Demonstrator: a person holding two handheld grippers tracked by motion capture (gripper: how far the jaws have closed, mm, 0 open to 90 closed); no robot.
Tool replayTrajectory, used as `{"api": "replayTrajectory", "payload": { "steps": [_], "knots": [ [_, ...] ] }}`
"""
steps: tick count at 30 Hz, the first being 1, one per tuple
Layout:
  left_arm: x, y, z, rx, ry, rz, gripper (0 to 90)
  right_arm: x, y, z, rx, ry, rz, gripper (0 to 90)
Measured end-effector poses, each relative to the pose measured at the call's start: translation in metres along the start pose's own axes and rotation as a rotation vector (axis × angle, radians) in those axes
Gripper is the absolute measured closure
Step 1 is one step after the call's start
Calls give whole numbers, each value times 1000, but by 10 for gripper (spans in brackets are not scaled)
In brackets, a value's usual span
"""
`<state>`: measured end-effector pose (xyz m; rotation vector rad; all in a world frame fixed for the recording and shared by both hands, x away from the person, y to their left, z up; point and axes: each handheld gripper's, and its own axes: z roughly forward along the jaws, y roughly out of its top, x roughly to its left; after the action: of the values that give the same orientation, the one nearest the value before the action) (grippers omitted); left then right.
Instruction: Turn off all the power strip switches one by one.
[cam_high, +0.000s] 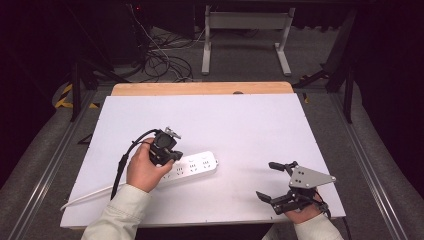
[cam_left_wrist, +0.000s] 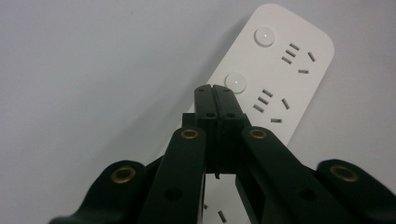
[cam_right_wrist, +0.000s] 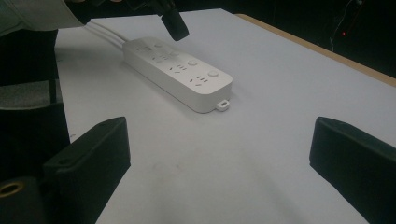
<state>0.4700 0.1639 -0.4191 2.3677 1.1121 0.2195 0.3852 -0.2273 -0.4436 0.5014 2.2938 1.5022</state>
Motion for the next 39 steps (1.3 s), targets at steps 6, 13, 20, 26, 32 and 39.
{"api": "replayTrajectory", "payload": {
  "steps": [6,13,20,26,32,39],
  "knots": [
    [1,-1,3,20,1,14,900,0,0,0,-1,2,1,57],
    [2,-1,8,43,-4,21,900,0,0,1,2,3,4,57],
    [1,-1,11,64,4,20,900,0,0,1,5,6,4,57],
    [2,-2,13,76,9,19,900,0,0,1,5,6,4,57],
    [2,-2,14,69,2,11,900,0,-1,1,5,6,3,57],
    [1,-4,15,70,9,10,900,0,0,0,5,5,2,57]
  ]
}}
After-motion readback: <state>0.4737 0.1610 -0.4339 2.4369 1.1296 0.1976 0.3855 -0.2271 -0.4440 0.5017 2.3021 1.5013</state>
